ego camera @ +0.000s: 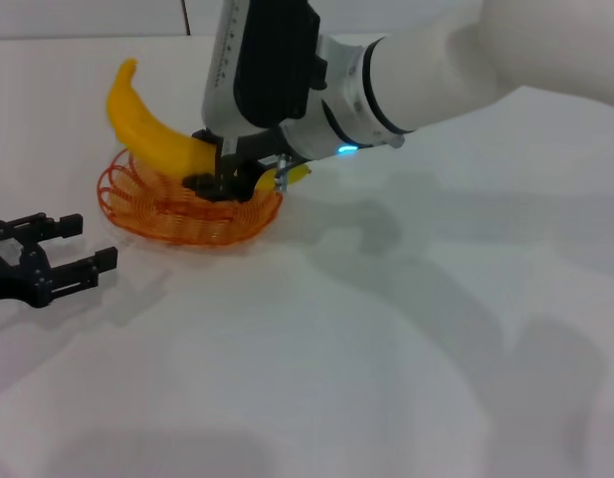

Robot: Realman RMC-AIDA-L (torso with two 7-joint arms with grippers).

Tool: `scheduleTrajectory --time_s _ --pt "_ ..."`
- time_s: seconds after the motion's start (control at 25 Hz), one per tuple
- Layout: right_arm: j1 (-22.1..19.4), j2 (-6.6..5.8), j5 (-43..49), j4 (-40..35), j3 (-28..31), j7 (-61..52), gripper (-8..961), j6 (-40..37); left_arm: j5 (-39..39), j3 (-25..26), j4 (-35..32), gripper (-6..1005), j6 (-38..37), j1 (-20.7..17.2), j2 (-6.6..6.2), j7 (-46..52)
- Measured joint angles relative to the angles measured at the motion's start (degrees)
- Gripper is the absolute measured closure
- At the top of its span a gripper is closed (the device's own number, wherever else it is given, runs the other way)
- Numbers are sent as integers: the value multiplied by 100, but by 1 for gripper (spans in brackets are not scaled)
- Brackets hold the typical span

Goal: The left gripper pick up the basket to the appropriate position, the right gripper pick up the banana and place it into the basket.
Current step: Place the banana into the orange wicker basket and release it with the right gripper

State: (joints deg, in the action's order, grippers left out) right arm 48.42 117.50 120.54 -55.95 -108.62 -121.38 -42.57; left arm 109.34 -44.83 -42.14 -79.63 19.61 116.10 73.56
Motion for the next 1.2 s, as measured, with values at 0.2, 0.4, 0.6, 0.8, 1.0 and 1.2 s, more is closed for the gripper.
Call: scheduleTrajectory --time_s 0.2,0.4,0.6,0.8,1.0,1.2 --pt "50 4 -4 153 -273 9 385 241 0 0 111 305 0 76 -3 -17" --pt "85 17 -5 215 -326 0 374 302 0 0 141 305 0 104 -8 -57" --pt "88 22 -5 216 -338 -6 363 371 0 6 141 305 2 104 -9 -66" --pt "67 34 -5 210 -360 -3 353 415 0 52 141 305 7 81 -9 -75" --pt "-16 12 -333 103 -360 126 292 372 0 54 139 305 9 23 -10 -78" --pt "-463 -25 -1015 -184 152 1049 211 -214 -1 53 135 305 9 -24 -17 -81"
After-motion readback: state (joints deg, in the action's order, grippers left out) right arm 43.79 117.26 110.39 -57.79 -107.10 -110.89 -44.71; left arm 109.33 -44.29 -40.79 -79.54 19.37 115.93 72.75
